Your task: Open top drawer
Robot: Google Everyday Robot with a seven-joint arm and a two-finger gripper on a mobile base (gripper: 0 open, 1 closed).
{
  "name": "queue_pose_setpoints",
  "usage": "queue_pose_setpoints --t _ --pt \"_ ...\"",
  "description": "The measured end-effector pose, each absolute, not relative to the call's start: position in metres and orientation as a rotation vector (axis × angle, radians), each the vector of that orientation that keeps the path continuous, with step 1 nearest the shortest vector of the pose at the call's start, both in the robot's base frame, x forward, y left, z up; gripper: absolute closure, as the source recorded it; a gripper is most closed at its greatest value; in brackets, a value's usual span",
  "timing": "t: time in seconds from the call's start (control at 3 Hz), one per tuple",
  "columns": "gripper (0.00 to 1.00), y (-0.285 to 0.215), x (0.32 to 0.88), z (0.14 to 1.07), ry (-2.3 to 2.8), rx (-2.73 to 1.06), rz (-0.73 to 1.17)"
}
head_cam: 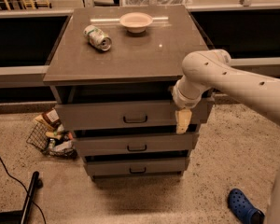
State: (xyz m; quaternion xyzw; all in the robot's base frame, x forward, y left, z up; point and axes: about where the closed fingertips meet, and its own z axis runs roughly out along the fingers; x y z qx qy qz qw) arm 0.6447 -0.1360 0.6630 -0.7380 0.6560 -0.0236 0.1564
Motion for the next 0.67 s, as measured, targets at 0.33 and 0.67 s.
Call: queue_pose_setpoints --t 0.33,0.67 --pt "0.00 -0.137 0.649 0.647 1.950 -2.082 -0.062" --pt "0.00 -0.138 0.651 0.630 2.005 -2.070 -0.063"
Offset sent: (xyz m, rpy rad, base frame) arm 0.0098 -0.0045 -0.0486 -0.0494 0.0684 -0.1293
